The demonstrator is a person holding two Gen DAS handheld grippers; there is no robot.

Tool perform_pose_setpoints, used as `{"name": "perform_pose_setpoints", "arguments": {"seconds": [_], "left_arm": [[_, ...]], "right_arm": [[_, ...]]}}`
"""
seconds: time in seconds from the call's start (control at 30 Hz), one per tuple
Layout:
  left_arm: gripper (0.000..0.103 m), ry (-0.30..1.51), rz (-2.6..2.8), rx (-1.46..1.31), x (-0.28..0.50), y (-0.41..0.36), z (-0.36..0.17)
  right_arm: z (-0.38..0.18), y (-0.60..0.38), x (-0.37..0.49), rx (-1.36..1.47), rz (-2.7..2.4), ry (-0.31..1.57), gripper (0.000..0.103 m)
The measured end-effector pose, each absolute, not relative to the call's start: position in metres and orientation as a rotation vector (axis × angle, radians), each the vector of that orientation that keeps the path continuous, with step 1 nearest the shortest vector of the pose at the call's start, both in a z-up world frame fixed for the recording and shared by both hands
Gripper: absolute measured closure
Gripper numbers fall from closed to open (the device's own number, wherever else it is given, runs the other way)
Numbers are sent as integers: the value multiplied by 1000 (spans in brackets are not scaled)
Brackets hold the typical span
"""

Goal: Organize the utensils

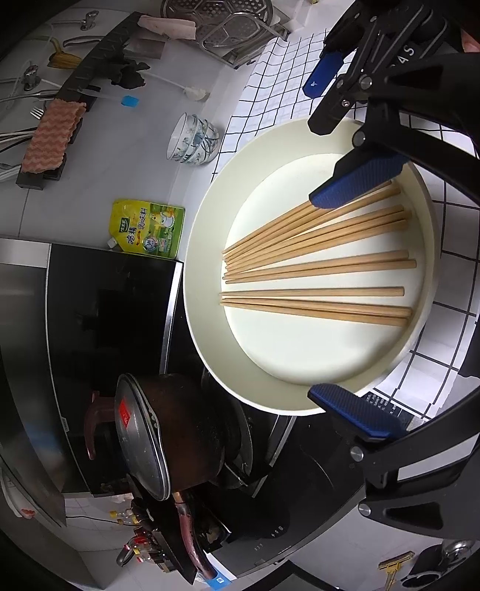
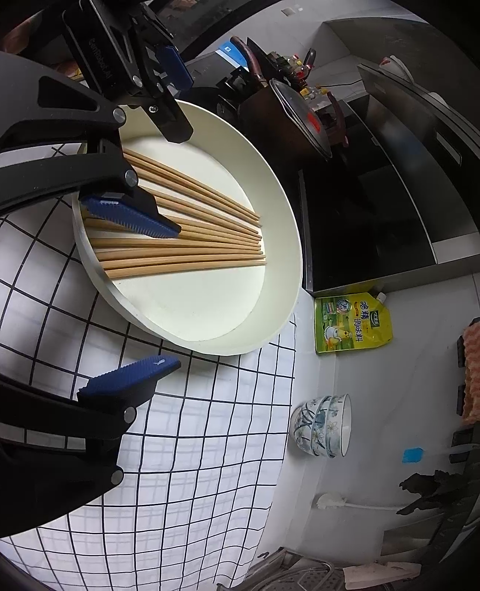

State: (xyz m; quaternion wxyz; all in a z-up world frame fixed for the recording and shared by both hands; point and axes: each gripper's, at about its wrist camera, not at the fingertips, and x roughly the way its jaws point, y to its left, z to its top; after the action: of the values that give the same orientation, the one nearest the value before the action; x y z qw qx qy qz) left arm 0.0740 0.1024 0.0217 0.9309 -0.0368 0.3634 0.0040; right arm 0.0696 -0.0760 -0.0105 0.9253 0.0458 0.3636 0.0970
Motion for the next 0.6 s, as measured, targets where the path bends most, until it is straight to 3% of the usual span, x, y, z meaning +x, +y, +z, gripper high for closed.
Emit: {"name": "perform_pose_setpoints", "arguments": {"seconds": [0.6], "left_arm": [[7,757,65,-83,75,109,20]], "right_arm": [[-9,-71,66,70,193,737,39]]}}
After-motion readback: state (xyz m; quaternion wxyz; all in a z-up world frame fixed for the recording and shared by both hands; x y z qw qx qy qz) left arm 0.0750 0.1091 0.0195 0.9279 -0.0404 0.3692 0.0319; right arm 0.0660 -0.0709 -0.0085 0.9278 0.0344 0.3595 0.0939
